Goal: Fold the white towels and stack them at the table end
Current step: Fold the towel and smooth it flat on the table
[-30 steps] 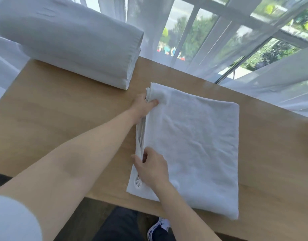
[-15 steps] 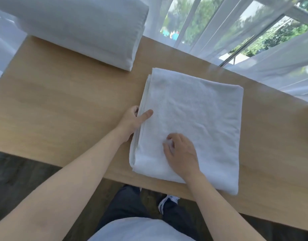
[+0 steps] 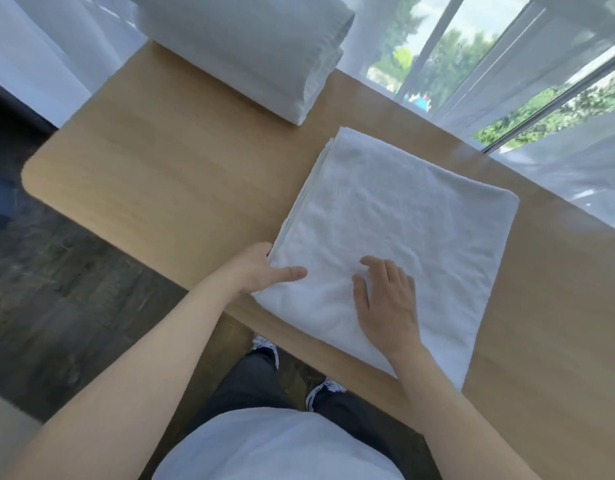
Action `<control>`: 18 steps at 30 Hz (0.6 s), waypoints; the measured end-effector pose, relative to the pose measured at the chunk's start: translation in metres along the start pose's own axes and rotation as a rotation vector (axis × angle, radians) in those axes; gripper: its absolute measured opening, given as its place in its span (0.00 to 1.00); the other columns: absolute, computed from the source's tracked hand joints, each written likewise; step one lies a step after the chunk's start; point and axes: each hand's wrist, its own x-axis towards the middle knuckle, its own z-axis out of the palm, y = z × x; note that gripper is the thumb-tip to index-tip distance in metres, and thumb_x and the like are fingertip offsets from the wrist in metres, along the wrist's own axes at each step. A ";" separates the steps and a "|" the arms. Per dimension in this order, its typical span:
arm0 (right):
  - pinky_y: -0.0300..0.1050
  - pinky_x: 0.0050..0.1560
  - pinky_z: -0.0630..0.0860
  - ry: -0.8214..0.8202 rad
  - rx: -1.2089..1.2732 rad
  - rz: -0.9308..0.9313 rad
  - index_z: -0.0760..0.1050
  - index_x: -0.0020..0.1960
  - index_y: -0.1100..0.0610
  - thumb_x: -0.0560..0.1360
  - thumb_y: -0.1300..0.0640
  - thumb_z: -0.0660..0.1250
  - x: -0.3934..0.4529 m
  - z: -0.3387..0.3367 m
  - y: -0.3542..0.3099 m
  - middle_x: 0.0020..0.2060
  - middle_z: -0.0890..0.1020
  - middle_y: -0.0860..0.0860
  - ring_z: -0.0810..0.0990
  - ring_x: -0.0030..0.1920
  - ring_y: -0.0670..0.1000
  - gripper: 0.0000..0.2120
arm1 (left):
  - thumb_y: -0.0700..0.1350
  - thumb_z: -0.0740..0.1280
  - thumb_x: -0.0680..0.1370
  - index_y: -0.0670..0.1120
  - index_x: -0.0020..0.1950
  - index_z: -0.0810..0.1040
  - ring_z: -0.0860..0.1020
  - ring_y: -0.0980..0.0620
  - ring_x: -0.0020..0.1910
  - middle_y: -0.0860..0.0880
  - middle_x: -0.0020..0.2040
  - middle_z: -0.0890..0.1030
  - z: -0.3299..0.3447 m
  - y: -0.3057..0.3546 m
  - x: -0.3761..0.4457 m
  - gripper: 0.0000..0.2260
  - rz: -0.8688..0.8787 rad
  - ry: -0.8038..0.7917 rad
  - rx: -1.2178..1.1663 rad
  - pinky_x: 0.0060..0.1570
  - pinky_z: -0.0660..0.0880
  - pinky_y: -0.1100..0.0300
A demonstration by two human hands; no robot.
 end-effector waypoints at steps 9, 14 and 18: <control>0.49 0.79 0.53 -0.016 -0.062 -0.116 0.70 0.73 0.60 0.83 0.50 0.51 -0.036 -0.014 0.080 0.75 0.70 0.53 0.65 0.77 0.53 0.24 | 0.50 0.76 0.74 0.46 0.56 0.82 0.85 0.51 0.48 0.53 0.48 0.87 0.044 -0.031 -0.014 0.14 0.075 0.345 -0.400 0.38 0.80 0.64; 0.48 0.79 0.52 0.040 0.039 -0.104 0.71 0.73 0.60 0.84 0.51 0.49 -0.033 -0.006 0.092 0.74 0.71 0.54 0.65 0.76 0.53 0.24 | 0.62 0.78 0.68 0.57 0.54 0.81 0.82 0.59 0.47 0.61 0.48 0.84 0.072 -0.037 -0.019 0.19 0.061 0.622 -0.445 0.46 0.79 0.58; 0.50 0.80 0.52 0.006 0.096 -0.112 0.69 0.74 0.61 0.83 0.49 0.46 -0.032 -0.008 0.095 0.75 0.69 0.54 0.63 0.77 0.51 0.27 | 0.59 0.75 0.73 0.62 0.50 0.80 0.81 0.59 0.46 0.68 0.45 0.82 0.080 -0.041 -0.023 0.08 0.087 0.741 -0.221 0.42 0.76 0.59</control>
